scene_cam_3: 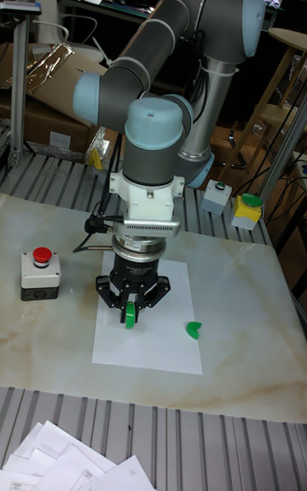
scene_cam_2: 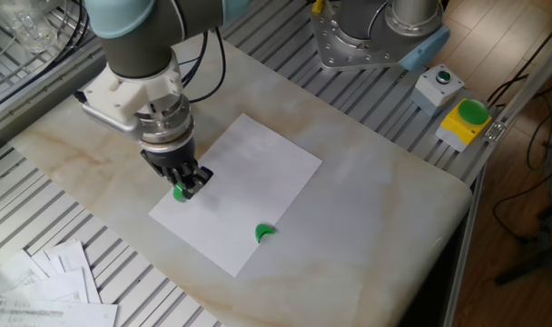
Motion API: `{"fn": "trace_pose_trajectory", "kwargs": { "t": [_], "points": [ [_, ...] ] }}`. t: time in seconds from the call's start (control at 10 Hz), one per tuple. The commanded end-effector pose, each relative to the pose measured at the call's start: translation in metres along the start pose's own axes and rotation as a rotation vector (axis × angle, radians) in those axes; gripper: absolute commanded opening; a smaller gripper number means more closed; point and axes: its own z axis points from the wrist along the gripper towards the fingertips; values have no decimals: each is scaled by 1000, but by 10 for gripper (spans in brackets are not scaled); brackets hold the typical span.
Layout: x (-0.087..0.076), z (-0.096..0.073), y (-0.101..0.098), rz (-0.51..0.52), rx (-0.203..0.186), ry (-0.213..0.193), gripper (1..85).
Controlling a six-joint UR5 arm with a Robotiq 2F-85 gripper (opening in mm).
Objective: Use the correction tape on paper
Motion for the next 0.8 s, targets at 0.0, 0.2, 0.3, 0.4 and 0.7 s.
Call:
{"fn": "trace_pose_trajectory", "kwargs": {
  "t": [0.0, 0.2, 0.3, 0.4, 0.7],
  "points": [
    [5, -5, 20, 70, -72, 15, 17],
    [3, -7, 20, 23, -74, -1, 177],
    [2, -7, 23, 5, -85, -4, 307],
    [1, -7, 27, 12, -95, -6, 373],
    [3, -7, 31, 3, -104, 2, 433]
  ]
}}
